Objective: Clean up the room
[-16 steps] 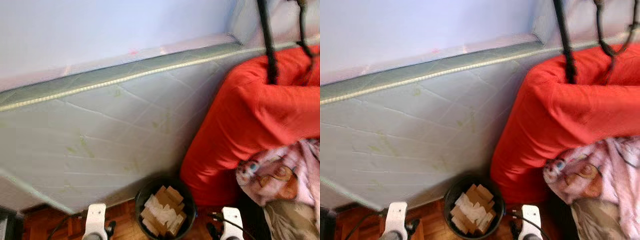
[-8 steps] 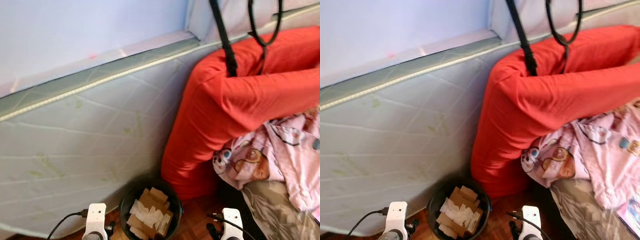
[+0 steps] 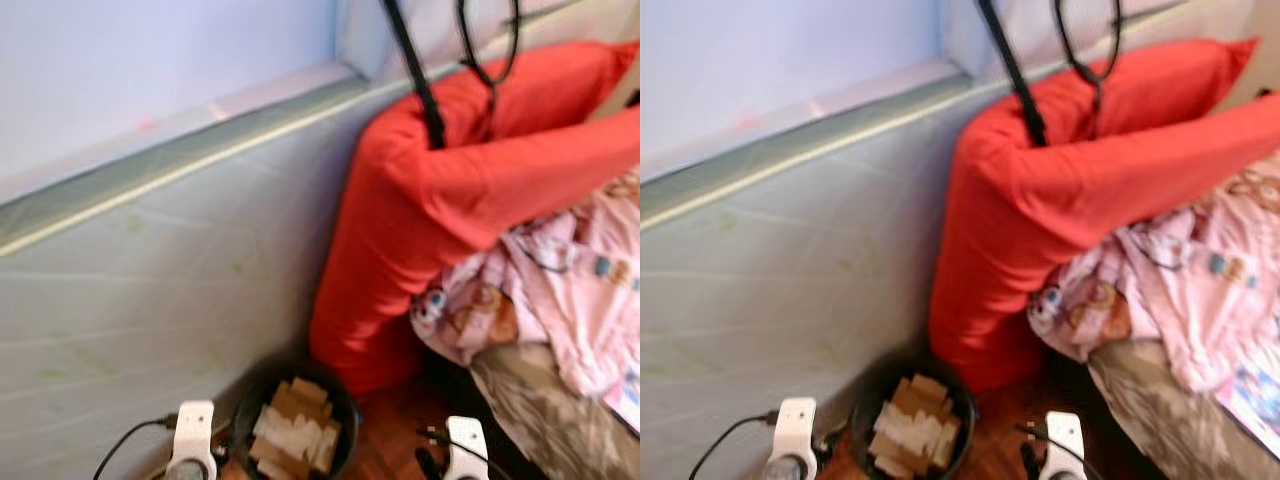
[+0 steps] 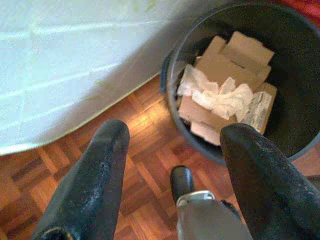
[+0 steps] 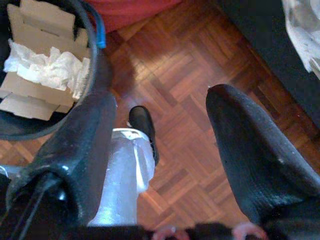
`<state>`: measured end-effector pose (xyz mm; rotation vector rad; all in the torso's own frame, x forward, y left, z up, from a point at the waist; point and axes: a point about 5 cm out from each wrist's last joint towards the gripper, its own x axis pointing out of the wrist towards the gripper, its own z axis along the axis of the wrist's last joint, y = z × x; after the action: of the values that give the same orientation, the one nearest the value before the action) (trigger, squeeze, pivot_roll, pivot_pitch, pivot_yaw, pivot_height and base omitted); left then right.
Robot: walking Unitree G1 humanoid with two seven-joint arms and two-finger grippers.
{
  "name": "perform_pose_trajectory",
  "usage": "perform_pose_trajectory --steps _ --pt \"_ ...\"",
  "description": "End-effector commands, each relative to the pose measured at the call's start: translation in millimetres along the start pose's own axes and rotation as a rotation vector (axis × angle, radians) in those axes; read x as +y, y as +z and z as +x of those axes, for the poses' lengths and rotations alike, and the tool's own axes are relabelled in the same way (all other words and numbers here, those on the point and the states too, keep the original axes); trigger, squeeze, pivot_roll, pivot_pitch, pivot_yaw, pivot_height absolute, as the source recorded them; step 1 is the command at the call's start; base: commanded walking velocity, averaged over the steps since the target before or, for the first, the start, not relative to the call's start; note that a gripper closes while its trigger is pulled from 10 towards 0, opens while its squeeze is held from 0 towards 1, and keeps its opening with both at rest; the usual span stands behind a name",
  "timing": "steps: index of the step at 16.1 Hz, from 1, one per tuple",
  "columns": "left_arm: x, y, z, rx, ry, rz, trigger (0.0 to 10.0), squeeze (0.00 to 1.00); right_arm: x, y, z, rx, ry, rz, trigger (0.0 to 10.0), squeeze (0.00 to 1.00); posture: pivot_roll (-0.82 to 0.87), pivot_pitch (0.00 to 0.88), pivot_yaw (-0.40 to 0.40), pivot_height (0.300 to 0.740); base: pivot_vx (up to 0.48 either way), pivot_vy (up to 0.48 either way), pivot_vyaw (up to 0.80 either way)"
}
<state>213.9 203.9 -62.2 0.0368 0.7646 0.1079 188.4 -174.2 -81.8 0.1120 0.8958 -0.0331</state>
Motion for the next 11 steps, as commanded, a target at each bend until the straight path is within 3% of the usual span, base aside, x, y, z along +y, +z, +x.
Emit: perform_pose_trajectory --steps 1,11 --pt "-16.0 25.0 9.1 0.019 -0.025 0.039 10.0 0.00 -36.6 27.9 0.0 -0.033 -0.125 0.117 10.0 0.00 0.00 0.057 0.030 0.740 0.000 0.000 0.00" --pt "-15.9 25.4 9.1 0.014 -0.021 0.015 10.0 0.00 -37.5 28.2 -0.4 -0.036 -0.109 0.098 10.0 0.00 0.00 0.039 0.027 0.740 0.000 0.000 0.00"
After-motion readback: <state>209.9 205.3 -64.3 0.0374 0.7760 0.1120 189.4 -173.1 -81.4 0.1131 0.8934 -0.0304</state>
